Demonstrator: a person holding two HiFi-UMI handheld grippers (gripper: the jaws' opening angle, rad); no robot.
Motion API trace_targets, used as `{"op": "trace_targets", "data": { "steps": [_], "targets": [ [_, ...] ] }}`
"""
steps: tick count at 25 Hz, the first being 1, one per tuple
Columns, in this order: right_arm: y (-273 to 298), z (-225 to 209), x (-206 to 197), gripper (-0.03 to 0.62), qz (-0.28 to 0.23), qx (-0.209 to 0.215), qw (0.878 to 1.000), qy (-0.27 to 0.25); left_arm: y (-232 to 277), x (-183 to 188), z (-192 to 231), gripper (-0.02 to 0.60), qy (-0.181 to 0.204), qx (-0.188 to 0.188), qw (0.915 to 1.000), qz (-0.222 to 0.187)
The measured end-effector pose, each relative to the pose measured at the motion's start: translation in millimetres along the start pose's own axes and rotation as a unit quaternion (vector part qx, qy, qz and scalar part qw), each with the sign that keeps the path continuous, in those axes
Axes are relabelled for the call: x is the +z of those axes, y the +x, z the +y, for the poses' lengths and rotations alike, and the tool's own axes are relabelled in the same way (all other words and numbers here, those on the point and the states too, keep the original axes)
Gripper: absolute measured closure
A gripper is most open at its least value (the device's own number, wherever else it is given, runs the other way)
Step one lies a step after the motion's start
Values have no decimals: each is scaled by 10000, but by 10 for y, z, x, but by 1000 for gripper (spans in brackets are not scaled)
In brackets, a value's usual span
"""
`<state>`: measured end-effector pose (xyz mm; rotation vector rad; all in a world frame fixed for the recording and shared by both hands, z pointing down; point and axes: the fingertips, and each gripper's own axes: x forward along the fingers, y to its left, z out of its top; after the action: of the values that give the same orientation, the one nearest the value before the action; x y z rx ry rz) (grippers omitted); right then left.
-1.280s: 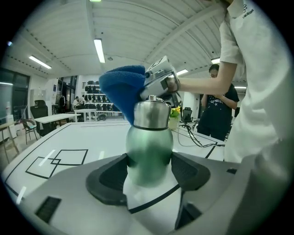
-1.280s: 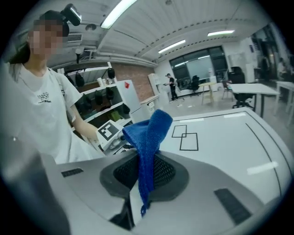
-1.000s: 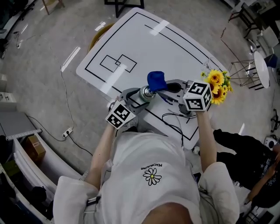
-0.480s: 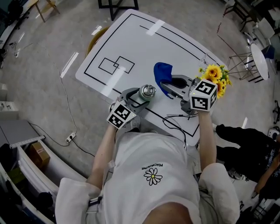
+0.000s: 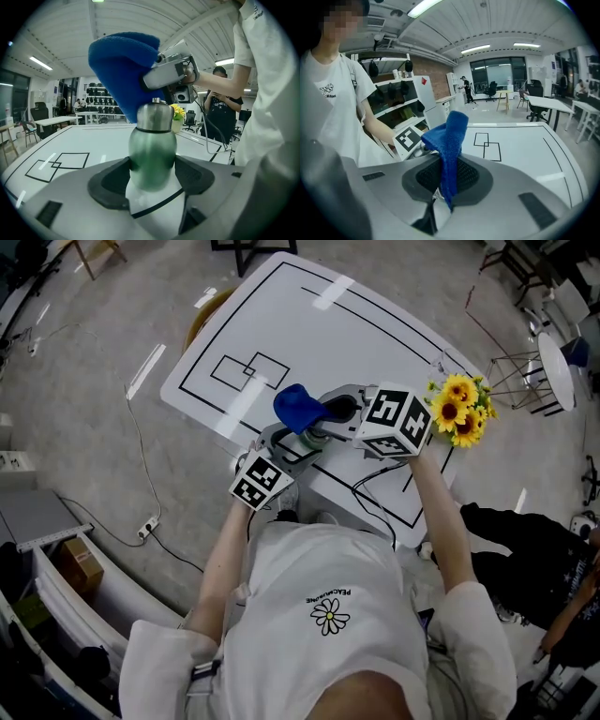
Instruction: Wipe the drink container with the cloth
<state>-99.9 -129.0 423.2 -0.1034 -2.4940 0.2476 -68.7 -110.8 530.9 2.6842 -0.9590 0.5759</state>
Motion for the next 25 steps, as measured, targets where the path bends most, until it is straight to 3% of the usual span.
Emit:
{"op": "trace_targets", "data": {
  "steps": [9, 17, 25],
  "targets": [
    [-78, 324, -76, 553, -33, -213, 9995, -219, -5, -9, 7, 282, -10, 25, 10000, 13],
    [-60, 541, -297, 553, -56, -273, 9996, -66, -1, -23, 13, 282, -7, 59, 10000, 17],
    [-8, 598, -558, 553, 242, -234, 9994, -13, 6, -17, 11, 282, -18, 87, 10000, 20]
  ]
}}
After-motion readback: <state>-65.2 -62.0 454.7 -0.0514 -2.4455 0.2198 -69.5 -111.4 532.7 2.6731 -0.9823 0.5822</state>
